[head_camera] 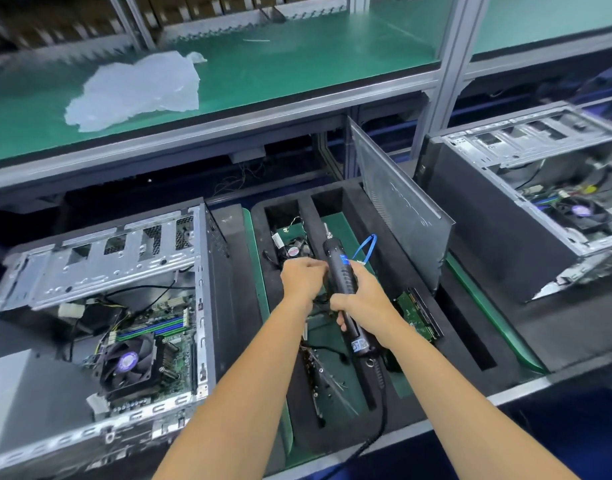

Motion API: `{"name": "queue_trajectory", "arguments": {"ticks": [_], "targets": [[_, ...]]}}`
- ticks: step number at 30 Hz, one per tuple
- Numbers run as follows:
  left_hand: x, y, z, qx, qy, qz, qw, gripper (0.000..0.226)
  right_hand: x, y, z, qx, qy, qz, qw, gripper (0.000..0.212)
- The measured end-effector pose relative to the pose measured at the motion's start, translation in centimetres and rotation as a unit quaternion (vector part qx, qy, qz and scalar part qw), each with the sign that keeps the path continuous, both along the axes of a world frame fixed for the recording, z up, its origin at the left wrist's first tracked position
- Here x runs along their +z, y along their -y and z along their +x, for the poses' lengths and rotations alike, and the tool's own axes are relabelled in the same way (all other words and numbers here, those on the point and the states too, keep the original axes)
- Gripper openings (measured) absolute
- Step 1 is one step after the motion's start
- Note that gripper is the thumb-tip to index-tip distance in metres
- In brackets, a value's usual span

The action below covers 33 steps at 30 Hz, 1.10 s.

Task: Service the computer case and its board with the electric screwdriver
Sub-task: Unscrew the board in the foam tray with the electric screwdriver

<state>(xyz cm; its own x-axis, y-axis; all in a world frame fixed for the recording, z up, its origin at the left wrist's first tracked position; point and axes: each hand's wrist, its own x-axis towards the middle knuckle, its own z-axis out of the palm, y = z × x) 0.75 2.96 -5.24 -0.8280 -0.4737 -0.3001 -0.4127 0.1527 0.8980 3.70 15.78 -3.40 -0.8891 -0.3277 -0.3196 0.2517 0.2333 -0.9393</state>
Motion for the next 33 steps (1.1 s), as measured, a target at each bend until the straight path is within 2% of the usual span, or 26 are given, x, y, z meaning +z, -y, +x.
{"name": "queue_trajectory", "arguments": {"ticks": [5, 13, 18, 26, 33], "targets": [[5.4, 2.1, -1.1, 0.025, -0.097, 0.124, 0.987, 0.009, 3.1, 0.6, 0.5, 0.006, -0.024, -0.025, 0.999, 0.057], [8.7, 5.4, 0.4, 0.083, -0.111, 0.216, 0.966, 0.010, 6.1, 3.8, 3.1, 0.042, -0.056, -0.017, 0.997, 0.060], [11.3, 8.1, 2.2, 0.076, -0.150, 0.280, 0.945, 0.011, 7.9, 6.6, 5.4, 0.044, -0.074, -0.009, 0.996, 0.065], [13.3, 11.6, 6.6, 0.070, -0.181, 0.291, 0.937, 0.017, 9.1, 9.7, 10.0, 0.058, -0.088, 0.018, 0.994, 0.091], [14.0, 12.8, 13.0, 0.079, -0.201, 0.285, 0.934, 0.006, 9.8, 10.6, 15.7, 0.075, -0.103, 0.021, 0.992, 0.090]]}}
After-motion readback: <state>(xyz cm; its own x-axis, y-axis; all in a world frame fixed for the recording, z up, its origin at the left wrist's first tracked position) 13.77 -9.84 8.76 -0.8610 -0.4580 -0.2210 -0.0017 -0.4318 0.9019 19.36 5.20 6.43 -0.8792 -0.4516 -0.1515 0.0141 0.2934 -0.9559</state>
